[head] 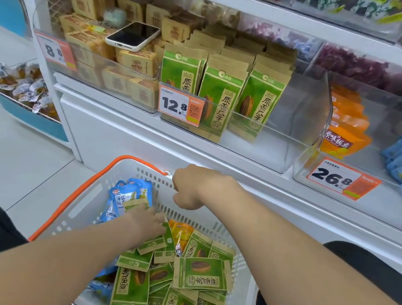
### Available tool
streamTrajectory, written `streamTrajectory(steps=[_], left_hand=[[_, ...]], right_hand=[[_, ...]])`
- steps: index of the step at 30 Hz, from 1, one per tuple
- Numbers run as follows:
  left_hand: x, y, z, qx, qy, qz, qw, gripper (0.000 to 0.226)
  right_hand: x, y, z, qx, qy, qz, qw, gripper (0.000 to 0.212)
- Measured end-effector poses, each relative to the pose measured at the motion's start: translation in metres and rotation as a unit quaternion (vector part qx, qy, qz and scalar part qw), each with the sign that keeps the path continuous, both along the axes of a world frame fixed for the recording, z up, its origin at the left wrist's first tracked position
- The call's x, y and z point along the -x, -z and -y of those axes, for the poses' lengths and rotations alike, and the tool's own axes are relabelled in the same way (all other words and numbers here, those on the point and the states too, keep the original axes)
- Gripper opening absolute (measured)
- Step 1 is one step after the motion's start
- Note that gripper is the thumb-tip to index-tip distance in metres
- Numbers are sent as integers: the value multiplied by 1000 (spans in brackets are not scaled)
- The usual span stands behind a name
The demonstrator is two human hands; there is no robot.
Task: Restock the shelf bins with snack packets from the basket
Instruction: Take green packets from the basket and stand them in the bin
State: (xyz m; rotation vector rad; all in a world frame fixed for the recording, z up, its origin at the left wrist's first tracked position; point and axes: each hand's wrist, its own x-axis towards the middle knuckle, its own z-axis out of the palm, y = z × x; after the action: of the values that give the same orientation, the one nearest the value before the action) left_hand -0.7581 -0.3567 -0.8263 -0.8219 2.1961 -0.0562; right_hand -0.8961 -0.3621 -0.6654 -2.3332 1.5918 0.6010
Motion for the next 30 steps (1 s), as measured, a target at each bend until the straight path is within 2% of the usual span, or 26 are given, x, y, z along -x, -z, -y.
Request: streamTrajectory(steps=[4, 6, 9, 11, 13, 15, 17, 20, 22, 23, 25, 28, 30], left_hand=[[7, -1, -3, 3, 51, -10, 999, 70], [7, -6, -2, 14, 67, -36, 997, 70], [8, -12, 1, 12, 2, -133, 991, 77], [11, -15, 6, -6, -82, -229, 970, 76], [14, -22, 11, -37, -167, -354, 919, 75], [19, -32, 12, -62, -232, -476, 846, 65], [27, -44, 12, -43, -273, -552, 787, 63], [43, -66, 11, 0, -318, -652, 689, 68], [51, -83, 11, -14, -338, -710, 617, 64], [54, -91, 11, -22, -342, -729, 592, 58], [59, -104, 9, -21, -336, -754, 564, 43], [64, -117, 7, 26, -327, -774, 541, 20], [66, -127, 10, 85, -335, -781, 520, 28]], right_hand=[[2, 3, 2, -4, -3, 1, 1000, 33], [4, 3, 3, -7, -3, -2, 1000, 34], [9, -4, 2, -22, 7, -20, 1000, 34], [14, -11, 2, -33, 16, -41, 998, 30], [20, -18, 2, -41, 31, -65, 997, 25], [27, -26, 2, -39, 57, -77, 995, 21], [36, -34, 4, -40, 100, -54, 993, 19], [49, -42, 9, -67, 203, 77, 974, 15], [56, -47, 13, -55, 280, 190, 939, 18], [59, -50, 13, -34, 308, 233, 922, 17], [66, -58, 15, 36, 336, 287, 897, 14], [78, -63, 16, 128, 317, 310, 887, 18], [81, -67, 12, 167, 298, 355, 870, 24]])
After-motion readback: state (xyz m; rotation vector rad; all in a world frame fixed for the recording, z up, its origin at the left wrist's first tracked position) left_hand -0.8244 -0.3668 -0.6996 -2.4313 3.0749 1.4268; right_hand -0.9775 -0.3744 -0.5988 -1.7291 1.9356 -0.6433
